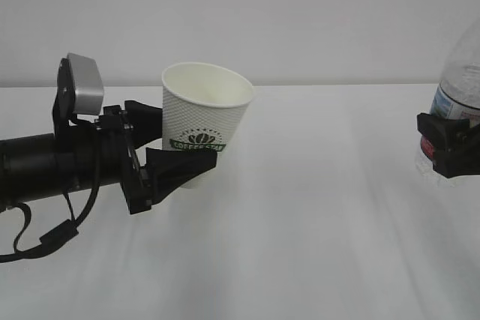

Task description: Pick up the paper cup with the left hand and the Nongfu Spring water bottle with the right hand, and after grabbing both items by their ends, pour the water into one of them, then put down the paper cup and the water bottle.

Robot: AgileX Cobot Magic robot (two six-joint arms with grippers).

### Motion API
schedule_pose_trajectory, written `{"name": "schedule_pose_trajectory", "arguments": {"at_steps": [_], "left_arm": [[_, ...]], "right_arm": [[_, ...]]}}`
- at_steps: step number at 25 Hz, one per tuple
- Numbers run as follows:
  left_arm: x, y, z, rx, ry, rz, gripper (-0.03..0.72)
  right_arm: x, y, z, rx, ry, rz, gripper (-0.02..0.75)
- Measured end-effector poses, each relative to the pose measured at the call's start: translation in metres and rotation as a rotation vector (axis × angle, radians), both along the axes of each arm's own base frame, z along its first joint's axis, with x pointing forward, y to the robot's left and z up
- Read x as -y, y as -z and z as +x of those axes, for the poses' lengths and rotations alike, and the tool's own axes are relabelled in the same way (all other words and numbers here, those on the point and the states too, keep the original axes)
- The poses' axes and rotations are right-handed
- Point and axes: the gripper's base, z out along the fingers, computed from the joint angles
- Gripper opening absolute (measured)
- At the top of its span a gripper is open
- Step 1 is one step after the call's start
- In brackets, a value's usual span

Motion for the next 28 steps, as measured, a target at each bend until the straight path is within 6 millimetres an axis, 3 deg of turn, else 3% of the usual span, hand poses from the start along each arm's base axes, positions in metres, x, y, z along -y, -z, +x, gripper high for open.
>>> {"name": "schedule_pose_trajectory", "arguments": {"at_steps": [14,28], "left_arm": [[0.034,-0.004,-0.016,-0.029,0.015,-0.065,0.586],[0.040,-0.005,-0.020,-0.032,0.034,-0.070,0.586]], "right_arm": [[0.000,-0.017,-0.005,0.006,-0.028,-0.053,0.530],[-0.008,-0.056,0.012,0.048,-0.131,-0.242,0.530]]}}
